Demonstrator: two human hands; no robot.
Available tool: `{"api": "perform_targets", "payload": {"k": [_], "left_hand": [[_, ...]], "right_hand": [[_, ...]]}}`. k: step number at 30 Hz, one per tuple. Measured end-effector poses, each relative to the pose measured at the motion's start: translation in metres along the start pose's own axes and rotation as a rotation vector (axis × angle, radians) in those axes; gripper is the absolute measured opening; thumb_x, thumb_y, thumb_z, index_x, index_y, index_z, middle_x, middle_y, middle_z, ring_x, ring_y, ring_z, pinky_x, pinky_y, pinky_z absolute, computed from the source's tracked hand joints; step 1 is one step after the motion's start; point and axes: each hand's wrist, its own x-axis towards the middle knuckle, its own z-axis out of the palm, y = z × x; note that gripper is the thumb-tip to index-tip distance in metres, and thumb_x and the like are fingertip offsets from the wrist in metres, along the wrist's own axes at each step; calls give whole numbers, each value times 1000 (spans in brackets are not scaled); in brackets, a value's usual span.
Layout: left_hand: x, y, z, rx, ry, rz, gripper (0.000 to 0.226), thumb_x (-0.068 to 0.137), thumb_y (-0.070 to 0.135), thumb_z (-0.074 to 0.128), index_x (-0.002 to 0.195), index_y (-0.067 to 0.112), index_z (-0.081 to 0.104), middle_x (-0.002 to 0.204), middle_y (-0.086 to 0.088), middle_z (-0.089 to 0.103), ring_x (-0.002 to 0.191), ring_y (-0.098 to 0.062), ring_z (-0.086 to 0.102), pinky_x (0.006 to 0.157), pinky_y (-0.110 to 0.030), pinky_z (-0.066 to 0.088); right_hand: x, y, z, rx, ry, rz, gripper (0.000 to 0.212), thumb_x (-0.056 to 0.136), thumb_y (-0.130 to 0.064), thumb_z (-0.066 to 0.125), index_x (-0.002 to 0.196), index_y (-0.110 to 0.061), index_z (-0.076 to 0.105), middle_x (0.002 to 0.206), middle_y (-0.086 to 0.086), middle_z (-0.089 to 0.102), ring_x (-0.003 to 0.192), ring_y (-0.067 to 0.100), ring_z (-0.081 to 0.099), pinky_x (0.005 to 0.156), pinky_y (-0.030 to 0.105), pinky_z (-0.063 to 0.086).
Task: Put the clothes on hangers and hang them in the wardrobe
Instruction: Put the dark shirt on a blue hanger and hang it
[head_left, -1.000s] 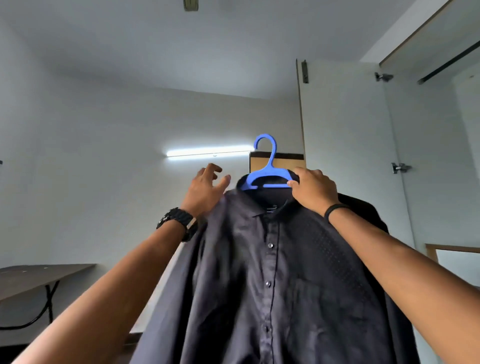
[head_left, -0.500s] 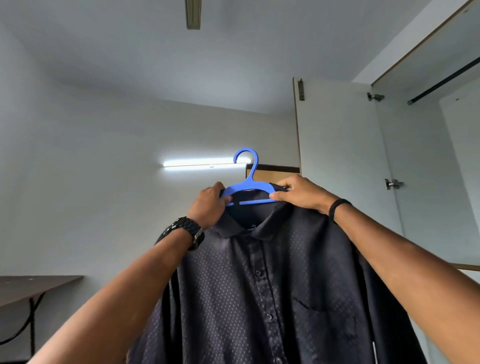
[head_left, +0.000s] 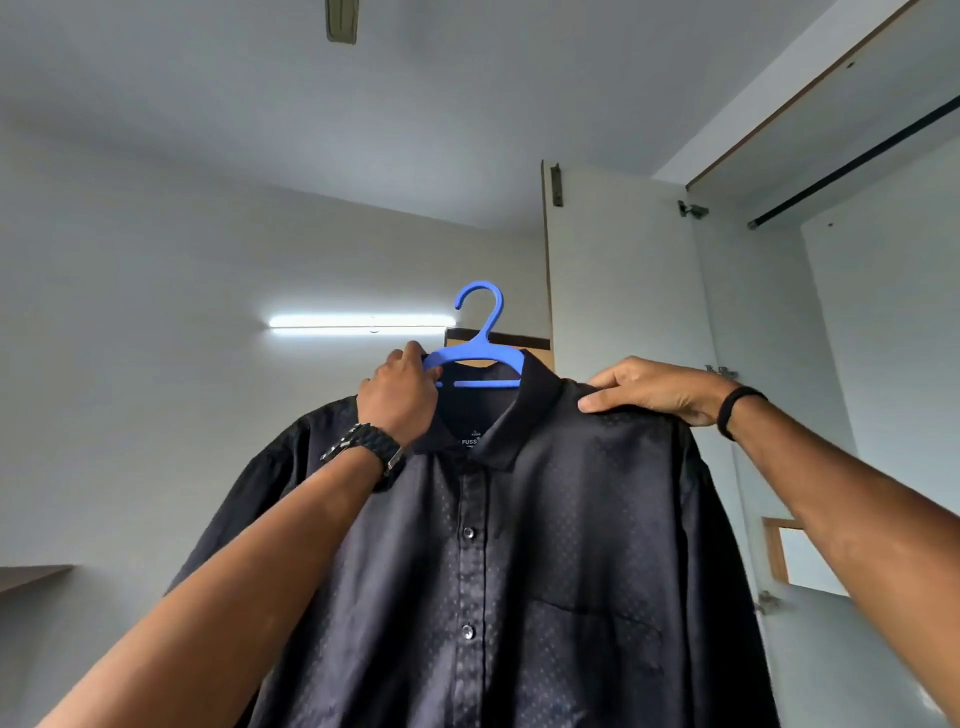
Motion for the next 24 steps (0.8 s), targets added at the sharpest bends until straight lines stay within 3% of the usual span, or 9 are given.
{"api": "perform_targets", "payload": {"k": [5, 9, 13, 16, 18, 21, 24], "left_hand": [[0, 26, 52, -66, -25, -30, 24, 98, 27, 42, 112, 8, 48, 114, -14, 56, 102, -37, 54, 85, -45, 42], [-3, 54, 115, -148, -60, -66, 27, 98, 27, 44, 115, 7, 48, 117, -16, 55, 106, -38, 54, 89, -44, 40], [-7, 93, 196, -336, -72, -23, 34, 97, 28, 44, 124, 8, 45, 123, -18, 53, 111, -40, 51, 94, -48, 40], [-17, 127, 265, -368, -35, 139, 50, 96, 40, 36, 138, 13, 41, 144, -16, 38, 131, -36, 36, 110, -46, 29], [-25, 148, 310, -273, -19, 286, 63, 92, 49, 21, 144, 20, 38, 156, -13, 22, 143, -31, 19, 119, -44, 11], [-28, 172, 369, -123, -145, 421, 72, 88, 51, 1, 150, 24, 24, 160, -4, 12, 148, -22, 4, 116, -42, -8], [-11, 197, 414, -5, -293, 444, 57, 98, 39, 15, 152, 21, 15, 161, -2, 3, 148, -21, -1, 116, -48, -8]], "right_hand": [[-13, 42, -26, 153, -176, 125, 48, 77, -13, 68, 124, -6, 59, 121, 13, 66, 103, 22, 66, 83, 29, 55], [-15, 95, -46, 25, 53, 113, 29, 91, -8, 61, 119, -3, 62, 116, 13, 68, 106, 28, 65, 97, 39, 50], [-21, 156, -71, -138, 225, 129, 20, 94, -8, 57, 111, -1, 66, 104, 11, 72, 88, 17, 68, 87, 31, 51], [-21, 205, -100, -197, 290, 154, 18, 94, -9, 58, 107, -1, 66, 103, 11, 73, 86, 15, 68, 85, 31, 51], [-16, 235, -123, -216, 324, 163, 15, 93, -9, 58, 103, -3, 68, 101, 10, 73, 87, 15, 69, 82, 28, 51], [-7, 268, -158, -228, 372, 169, 13, 93, -10, 59, 100, -6, 69, 98, 5, 74, 91, 19, 70, 83, 29, 51], [1, 291, -194, -224, 369, 199, 13, 93, -10, 59, 99, -7, 70, 97, 4, 75, 92, 20, 70, 84, 30, 52]]}}
